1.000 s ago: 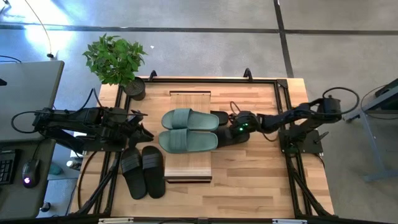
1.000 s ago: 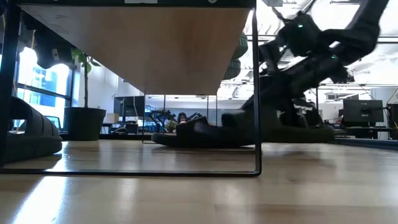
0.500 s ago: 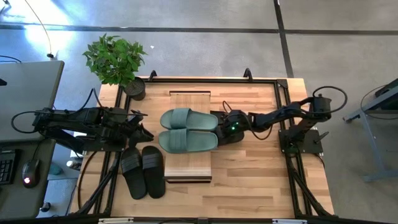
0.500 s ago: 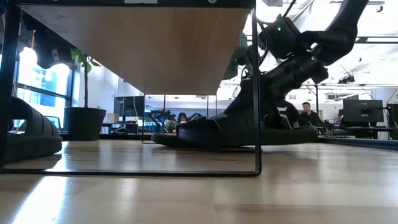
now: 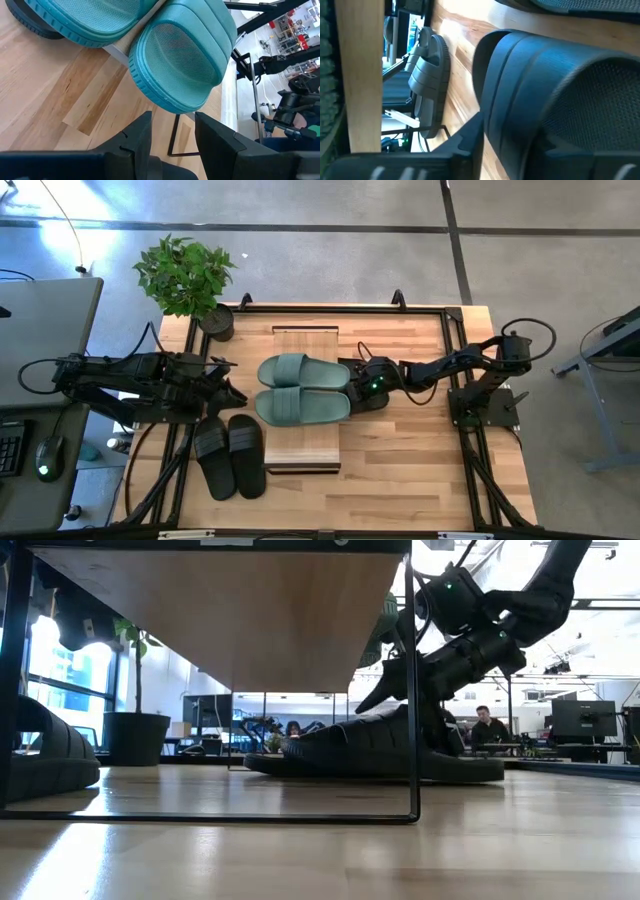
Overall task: Pick and place slides into the shelf
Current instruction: Put the black slipper under the shelf
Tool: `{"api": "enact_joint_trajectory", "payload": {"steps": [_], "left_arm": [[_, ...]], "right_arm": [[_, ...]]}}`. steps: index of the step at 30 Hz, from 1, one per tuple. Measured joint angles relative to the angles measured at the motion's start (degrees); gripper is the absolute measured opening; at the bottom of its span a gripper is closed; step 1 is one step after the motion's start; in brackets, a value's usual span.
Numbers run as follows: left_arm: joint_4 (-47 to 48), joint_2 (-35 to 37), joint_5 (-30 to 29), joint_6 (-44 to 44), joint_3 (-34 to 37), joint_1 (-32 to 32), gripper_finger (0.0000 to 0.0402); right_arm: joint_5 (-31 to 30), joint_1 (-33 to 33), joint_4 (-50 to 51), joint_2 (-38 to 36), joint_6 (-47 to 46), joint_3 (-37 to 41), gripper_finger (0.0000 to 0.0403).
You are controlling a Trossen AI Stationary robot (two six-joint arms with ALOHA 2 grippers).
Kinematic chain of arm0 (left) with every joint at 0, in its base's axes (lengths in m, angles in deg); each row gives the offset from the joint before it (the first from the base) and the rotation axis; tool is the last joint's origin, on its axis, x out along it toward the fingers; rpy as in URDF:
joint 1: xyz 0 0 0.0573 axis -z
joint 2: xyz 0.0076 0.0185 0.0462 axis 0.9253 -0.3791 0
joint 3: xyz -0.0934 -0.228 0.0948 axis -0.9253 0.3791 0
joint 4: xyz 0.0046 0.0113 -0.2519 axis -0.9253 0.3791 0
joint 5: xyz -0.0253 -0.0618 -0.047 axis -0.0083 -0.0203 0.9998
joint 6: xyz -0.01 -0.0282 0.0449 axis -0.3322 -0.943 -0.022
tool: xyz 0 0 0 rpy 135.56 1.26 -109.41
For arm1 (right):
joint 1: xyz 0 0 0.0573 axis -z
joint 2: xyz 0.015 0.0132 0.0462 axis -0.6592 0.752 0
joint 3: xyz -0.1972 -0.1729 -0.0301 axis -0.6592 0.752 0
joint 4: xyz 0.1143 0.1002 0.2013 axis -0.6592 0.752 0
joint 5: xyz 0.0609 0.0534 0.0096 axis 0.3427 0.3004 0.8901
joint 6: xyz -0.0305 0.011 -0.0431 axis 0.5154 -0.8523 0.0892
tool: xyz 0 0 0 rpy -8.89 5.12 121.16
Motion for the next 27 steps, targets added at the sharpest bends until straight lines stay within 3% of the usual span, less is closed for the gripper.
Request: {"api": "enact_joint_trajectory", "payload": {"steps": [8, 27], "left_arm": [[0.02, 0.0, 0.0, 0.01, 0.0, 0.0, 0.0134], [0.2, 0.01, 0.0, 0.05, 0.0, 0.0, 0.0134]], "right_arm": [[-0.68, 0.0, 0.04, -0.07, -1.35, 0.01, 0.0134], [-1.57, -0.02, 5.76, -1.53, -2.71, 0.02, 0.0136]]}}
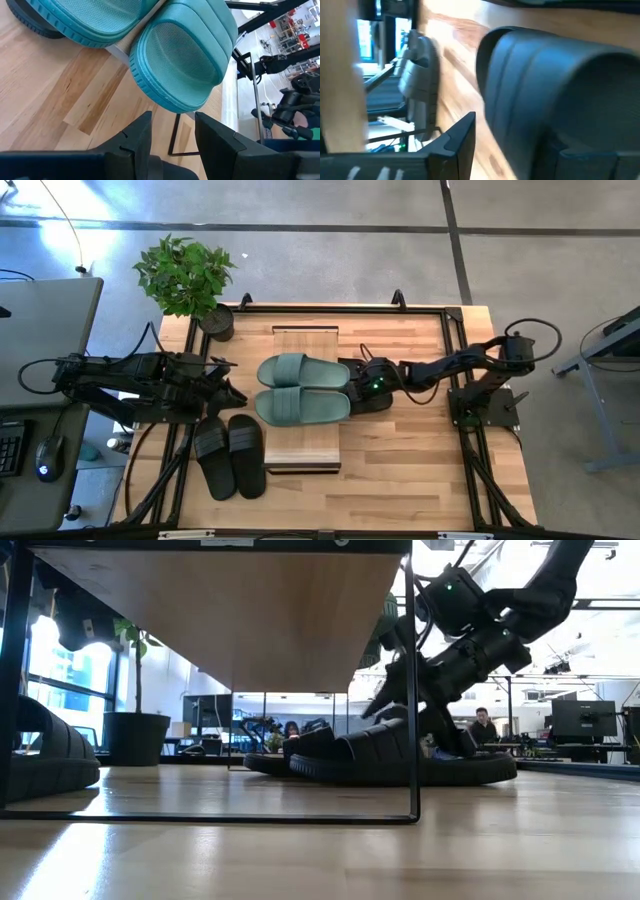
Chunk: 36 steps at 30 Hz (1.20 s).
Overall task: Pick and place slides into the shelf
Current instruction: Put the black slipper under the shelf
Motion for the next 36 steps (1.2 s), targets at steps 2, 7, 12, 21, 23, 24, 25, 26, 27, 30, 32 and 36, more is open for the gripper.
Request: {"api": "enact_joint_trajectory", "payload": {"steps": [2, 7, 12, 21, 23, 24, 25, 26, 27, 30, 32, 36], "left_arm": [[0.09, -0.01, 0.0, 0.02, 0.0, 0.02, 0.0134], [0.09, 0.01, 0.01, 0.07, 0.0, 0.0, 0.0134], [0.09, -0.01, 0.0, 0.17, 0.0, 0.0, 0.0134], [0.09, 0.0, 0.02, 0.17, 0.0, 0.02, 0.0134], [0.08, 0.0, 0.02, 0.15, 0.0, 0.0, 0.0134], [0.07, -0.01, 0.02, 0.15, 0.0, 0.0, 0.0134], [0.07, 0.0, 0.02, 0.16, 0.0, 0.01, 0.0134], [0.07, 0.0, 0.02, 0.16, 0.0, 0.01, 0.0134], [0.07, 0.0, 0.02, 0.15, 0.0, 0.0, 0.0134], [0.05, -0.01, 0.0, 0.15, 0.0, 0.0, 0.0134], [0.05, -0.01, -0.05, 0.13, 0.0, 0.0, 0.0134], [0.03, -0.01, -0.9, -1.12, 0.0, 0.0, 0.0134]], "right_arm": [[-1.32, 0.0, 3.77, -1.51, 0.92, 0.01, 0.0136], [-2.76, 0.02, 10.04, -6.31, 2.06, 0.02, 0.0136], [-5.36, 0.02, 18.74, -11.71, 3.08, 0.02, 0.0136], [-5.66, -0.07, 31.04, -23.41, 6.39, 0.04, 0.0136], [-5.85, -0.07, 35.7, -27.34, 8.42, 0.04, 0.0136], [-6.1, 0.01, 39.09, -29.61, 9.77, 0.04, 0.0136], [-6.22, 0.11, 42.48, -31.85, 11.65, 0.04, 0.0136], [-6.6, 0.13, 45.82, -34.16, 13.33, 0.04, 0.0135], [-7.16, 0.11, 49.28, -36.61, 14.78, 0.04, 0.0134], [-9.62, -0.02, 59.51, -43.13, 19.05, 0.04, 0.0118], [-11.79, -0.58, 65.34, -46.46, 20.96, 0.04, 0.0094], [-15.03, -2.5, 73.4, -49.98, 23.98, 0.36, 0.0021]]}}
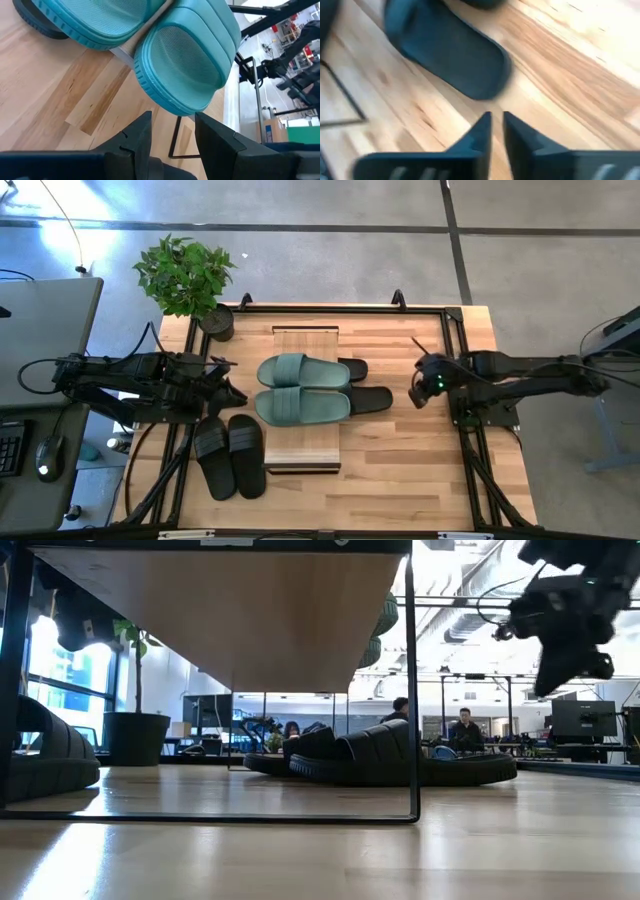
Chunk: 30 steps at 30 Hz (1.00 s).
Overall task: Pick and place slides into the shelf
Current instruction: Put the black slipper under the shelf
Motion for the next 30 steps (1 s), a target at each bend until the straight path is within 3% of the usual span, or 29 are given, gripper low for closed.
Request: {"api": "enact_joint_trajectory", "payload": {"steps": [3, 9, 12, 21, 30], "left_arm": [[-0.02, 0.0, -0.15, -0.41, 0.0, 0.02, 0.0134], [-0.07, 0.0, -0.81, -1.94, 0.0, 0.01, 0.0134], [-0.07, 0.0, -1.05, -2.18, 0.0, 0.01, 0.0134], [-0.11, 0.0, -2.51, -4.36, 0.0, 0.0, 0.0134], [-0.13, 0.0, -3.23, -5.81, 0.0, 0.0, 0.0134]], "right_arm": [[-0.67, -1.63, -1.88, -1.52, 0.93, 3.52, 0.0011], [0.86, -2.34, -25.67, -2.38, -1.8, 17.34, 0.0003], [0.27, -2.31, -31.82, -1.75, -2.97, 21.33, 0.0001], [-0.6, -2.29, -39.53, 1.95, -0.34, 23.99, 0.0], [0.92, -2.27, -49.54, 11.33, 1.52, 24.03, 0.0]]}}
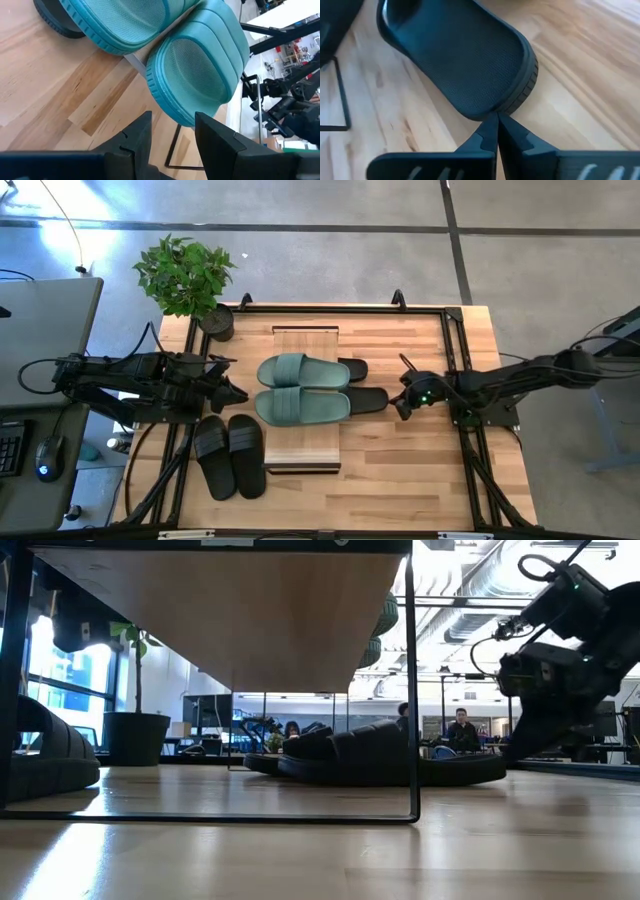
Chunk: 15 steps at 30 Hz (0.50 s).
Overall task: Pick and place slides into the shelf
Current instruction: Put the black slipper under the shelf
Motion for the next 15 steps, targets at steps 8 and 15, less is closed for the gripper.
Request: {"api": "enact_joint_trajectory", "payload": {"steps": [8, 15], "left_arm": [[0.0, 0.0, 0.02, -0.64, 0.0, 0.01, 0.0134], [0.0, 0.0, 0.02, -0.65, 0.0, 0.01, 0.0134]], "right_arm": [[1.73, 0.0, -10.99, 8.57, 0.27, -0.02, 0.0], [1.86, 0.0, -15.64, 14.65, 0.54, -1.81, 0.0]]}}
